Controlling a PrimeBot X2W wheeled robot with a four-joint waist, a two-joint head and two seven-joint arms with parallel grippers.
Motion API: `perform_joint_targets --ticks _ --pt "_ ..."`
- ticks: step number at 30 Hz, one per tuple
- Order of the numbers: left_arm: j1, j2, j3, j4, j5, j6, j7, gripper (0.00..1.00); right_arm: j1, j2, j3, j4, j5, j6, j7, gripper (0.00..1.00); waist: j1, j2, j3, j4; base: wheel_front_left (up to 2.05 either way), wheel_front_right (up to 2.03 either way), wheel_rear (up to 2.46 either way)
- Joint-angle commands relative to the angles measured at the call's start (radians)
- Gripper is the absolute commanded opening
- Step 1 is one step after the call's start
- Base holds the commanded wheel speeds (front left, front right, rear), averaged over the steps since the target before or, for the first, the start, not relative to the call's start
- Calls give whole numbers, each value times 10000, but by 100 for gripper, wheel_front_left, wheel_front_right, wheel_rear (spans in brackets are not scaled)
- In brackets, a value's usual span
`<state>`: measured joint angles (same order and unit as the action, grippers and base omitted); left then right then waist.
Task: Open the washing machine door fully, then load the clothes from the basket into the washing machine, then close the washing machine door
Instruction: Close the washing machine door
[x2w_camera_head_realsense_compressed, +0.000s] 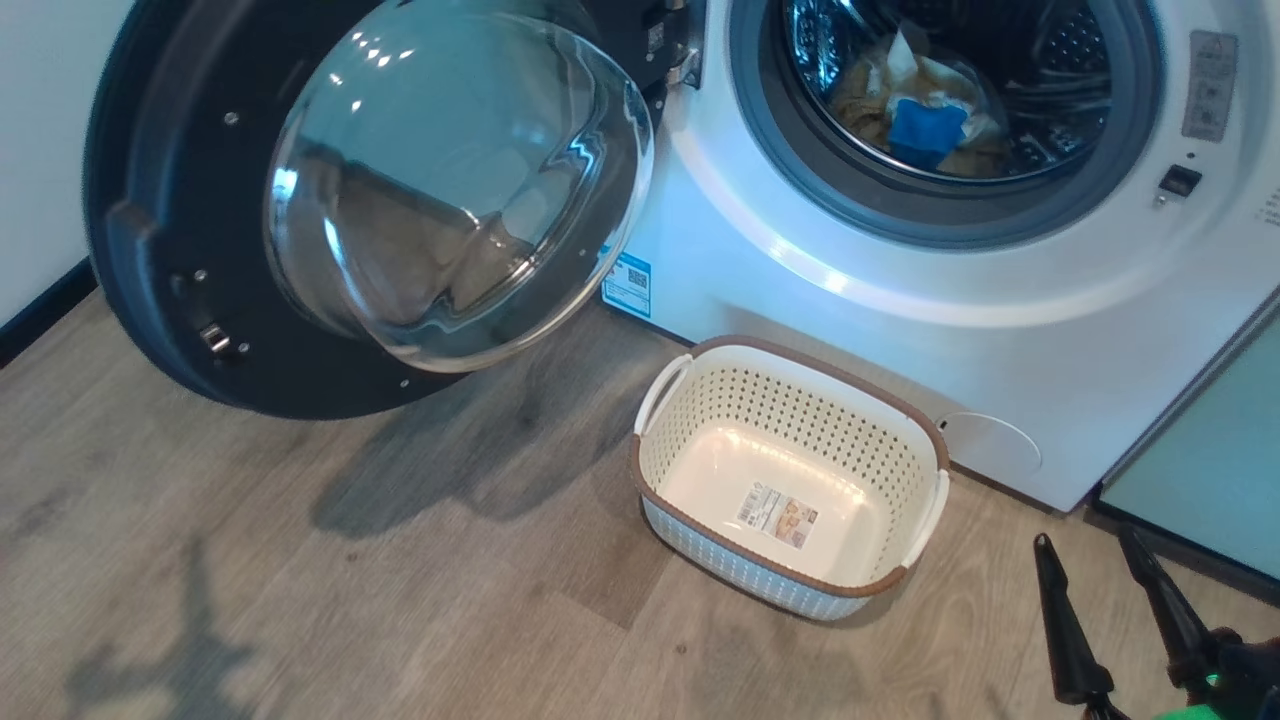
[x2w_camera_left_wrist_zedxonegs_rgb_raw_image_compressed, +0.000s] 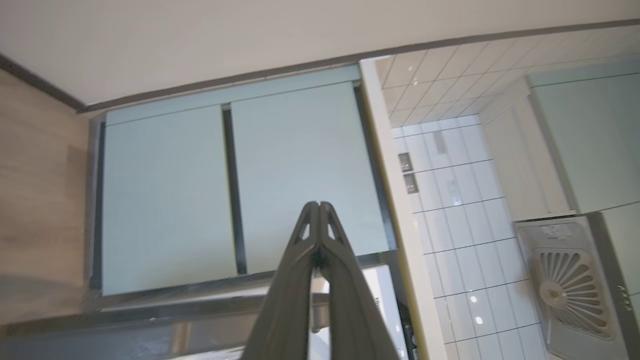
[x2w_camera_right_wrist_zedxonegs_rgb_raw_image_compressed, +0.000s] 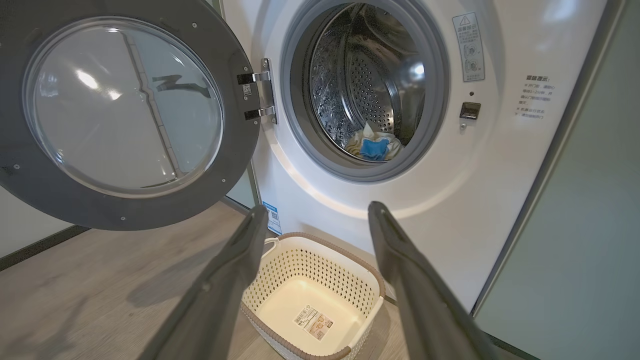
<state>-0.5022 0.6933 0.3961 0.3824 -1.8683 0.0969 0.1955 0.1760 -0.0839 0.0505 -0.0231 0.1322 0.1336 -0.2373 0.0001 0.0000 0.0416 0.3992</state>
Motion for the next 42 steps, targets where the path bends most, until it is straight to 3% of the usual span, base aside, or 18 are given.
perform_joint_targets --ticks 1,8,18,42 --pt "-439 814 143 -54 7 62 275 0 -528 -268 233 -405 49 -29 45 100 -1 0 96 -117 0 0 0" --pt "-702 903 -453 681 120 169 898 0 -657 -470 316 -525 77 -29 192 100 -1 0 385 -387 0 0 0" --pt "-990 836 -937 1055 364 -141 1250 0 -801 -679 373 -747 130 -29 311 100 -1 0 855 -744 0 0 0" --pt "-1233 545 -1357 1511 619 -473 1589 0 -1211 -957 324 -962 207 -29 418 100 -1 0 1750 -978 0 0 0"
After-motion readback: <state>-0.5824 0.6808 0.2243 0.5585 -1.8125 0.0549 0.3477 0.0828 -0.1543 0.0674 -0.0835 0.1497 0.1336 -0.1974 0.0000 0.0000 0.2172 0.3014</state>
